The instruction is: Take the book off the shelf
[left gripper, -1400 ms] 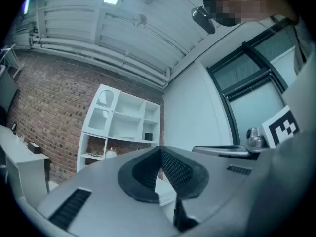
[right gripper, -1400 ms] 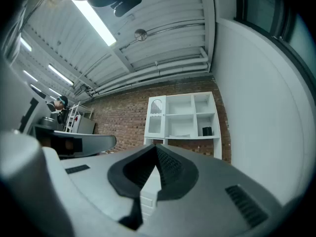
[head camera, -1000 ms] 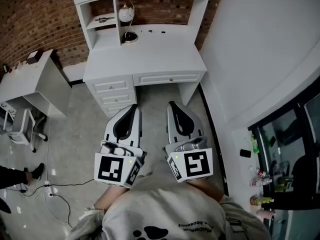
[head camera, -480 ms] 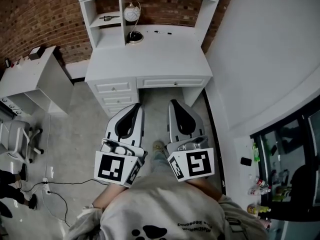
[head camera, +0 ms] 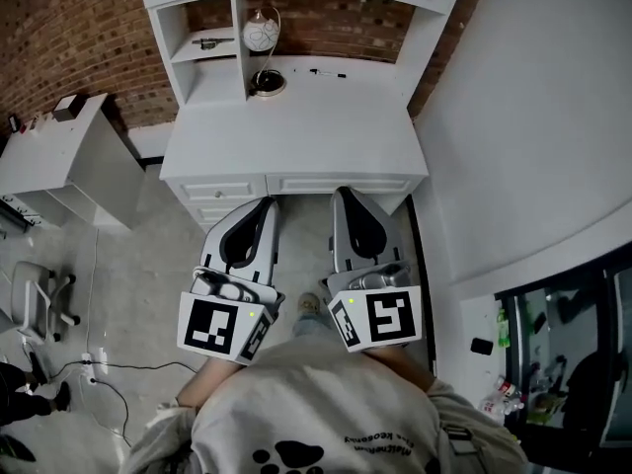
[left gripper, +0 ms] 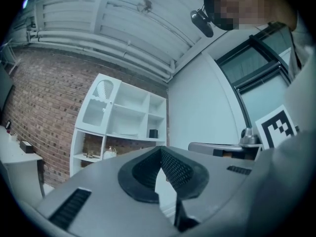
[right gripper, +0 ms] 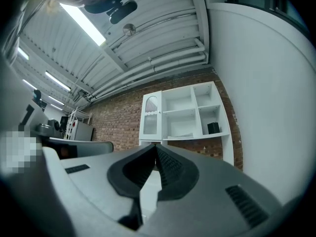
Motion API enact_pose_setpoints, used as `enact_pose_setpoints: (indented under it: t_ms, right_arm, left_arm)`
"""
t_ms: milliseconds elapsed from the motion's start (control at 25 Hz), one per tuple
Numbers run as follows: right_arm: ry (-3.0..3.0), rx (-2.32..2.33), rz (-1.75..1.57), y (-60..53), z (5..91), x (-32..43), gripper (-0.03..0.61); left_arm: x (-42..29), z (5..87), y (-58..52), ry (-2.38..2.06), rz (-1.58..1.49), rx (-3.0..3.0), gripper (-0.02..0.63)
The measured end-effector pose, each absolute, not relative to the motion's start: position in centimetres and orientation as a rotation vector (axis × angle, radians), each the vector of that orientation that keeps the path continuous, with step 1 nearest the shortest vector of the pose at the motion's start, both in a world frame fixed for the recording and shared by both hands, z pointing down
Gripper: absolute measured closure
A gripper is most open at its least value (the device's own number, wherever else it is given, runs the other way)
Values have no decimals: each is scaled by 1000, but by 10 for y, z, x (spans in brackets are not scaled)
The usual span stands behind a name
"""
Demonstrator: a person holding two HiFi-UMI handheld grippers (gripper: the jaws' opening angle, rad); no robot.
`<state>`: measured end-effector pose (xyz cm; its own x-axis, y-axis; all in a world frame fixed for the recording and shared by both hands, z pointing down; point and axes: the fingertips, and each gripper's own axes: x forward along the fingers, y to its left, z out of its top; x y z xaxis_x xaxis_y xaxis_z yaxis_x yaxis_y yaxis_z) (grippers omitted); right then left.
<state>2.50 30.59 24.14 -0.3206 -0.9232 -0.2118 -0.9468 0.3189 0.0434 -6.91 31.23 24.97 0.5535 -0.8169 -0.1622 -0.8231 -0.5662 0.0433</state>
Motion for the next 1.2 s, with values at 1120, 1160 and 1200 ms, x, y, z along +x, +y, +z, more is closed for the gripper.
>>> enact_pose_setpoints:
  t_ms: [1120,1160,1200]
  right_arm:
    - [2484,-1637,185,107,257,85,560]
    - [2480,-1645,192,102,257,86,560]
    - [2477,-1652,197,97,256,87,560]
  left_arm:
    - [-26,254,117,1588,294,-2640,604]
    - [-26,254,111,1581,301,-2642,604]
    - [-26,254,104,1574,308,-2646,604]
